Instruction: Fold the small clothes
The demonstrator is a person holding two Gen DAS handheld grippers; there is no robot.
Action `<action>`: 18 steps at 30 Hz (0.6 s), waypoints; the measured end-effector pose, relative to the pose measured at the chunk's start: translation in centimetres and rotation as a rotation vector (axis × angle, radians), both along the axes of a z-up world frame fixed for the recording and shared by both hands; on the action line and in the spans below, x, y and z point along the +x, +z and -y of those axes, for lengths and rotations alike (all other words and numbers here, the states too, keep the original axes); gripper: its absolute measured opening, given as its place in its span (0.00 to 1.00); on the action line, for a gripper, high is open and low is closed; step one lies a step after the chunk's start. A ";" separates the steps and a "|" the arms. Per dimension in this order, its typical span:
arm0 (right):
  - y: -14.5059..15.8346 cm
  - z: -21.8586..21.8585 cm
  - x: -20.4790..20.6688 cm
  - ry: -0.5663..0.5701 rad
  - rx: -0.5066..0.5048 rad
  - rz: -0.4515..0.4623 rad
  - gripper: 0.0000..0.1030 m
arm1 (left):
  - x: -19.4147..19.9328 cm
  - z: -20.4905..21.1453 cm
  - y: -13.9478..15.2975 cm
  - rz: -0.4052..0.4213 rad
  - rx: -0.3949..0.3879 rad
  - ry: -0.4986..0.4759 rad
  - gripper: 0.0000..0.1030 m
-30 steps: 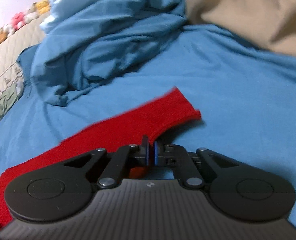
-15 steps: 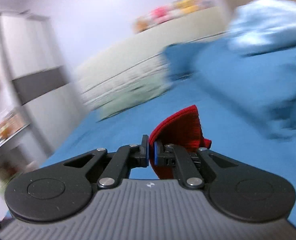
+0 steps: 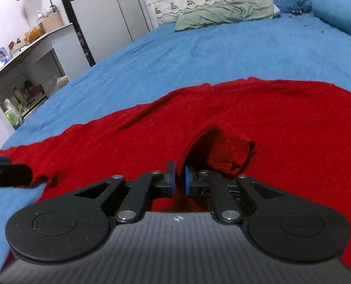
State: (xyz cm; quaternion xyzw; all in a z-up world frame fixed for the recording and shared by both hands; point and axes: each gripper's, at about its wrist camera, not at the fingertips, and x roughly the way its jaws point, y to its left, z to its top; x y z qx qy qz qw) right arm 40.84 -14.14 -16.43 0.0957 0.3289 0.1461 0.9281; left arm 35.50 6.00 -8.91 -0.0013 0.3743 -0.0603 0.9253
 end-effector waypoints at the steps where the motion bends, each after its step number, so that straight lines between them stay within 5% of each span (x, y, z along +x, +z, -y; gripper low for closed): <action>1: 0.2 0.2 -0.5 0.008 -0.005 0.011 0.56 | 0.0 0.5 -0.1 0.004 -0.005 -0.015 1.00; 2: 0.4 0.7 -1.0 0.005 -0.014 0.025 0.78 | 0.0 0.6 -0.1 0.008 -0.009 -0.029 1.00; 3: 0.8 1.4 -1.9 -0.002 -0.024 0.053 0.88 | 0.5 0.9 0.0 0.010 -0.011 -0.046 1.00; 12: 4.6 11.7 -7.0 -0.060 -0.091 0.029 0.91 | 3.9 9.9 -2.4 0.018 0.049 -0.332 1.00; 15: 5.2 15.1 -8.9 -0.113 -0.104 0.022 0.92 | 5.5 12.0 -4.2 0.010 0.085 -0.352 0.83; 17: 5.1 17.2 -10.0 -0.132 -0.100 0.015 0.92 | 6.8 12.6 -5.1 -0.021 0.071 -0.357 0.53; 18: 4.9 17.9 -10.3 -0.145 -0.101 0.010 0.92 | 7.3 12.8 -5.5 -0.040 0.060 -0.360 0.45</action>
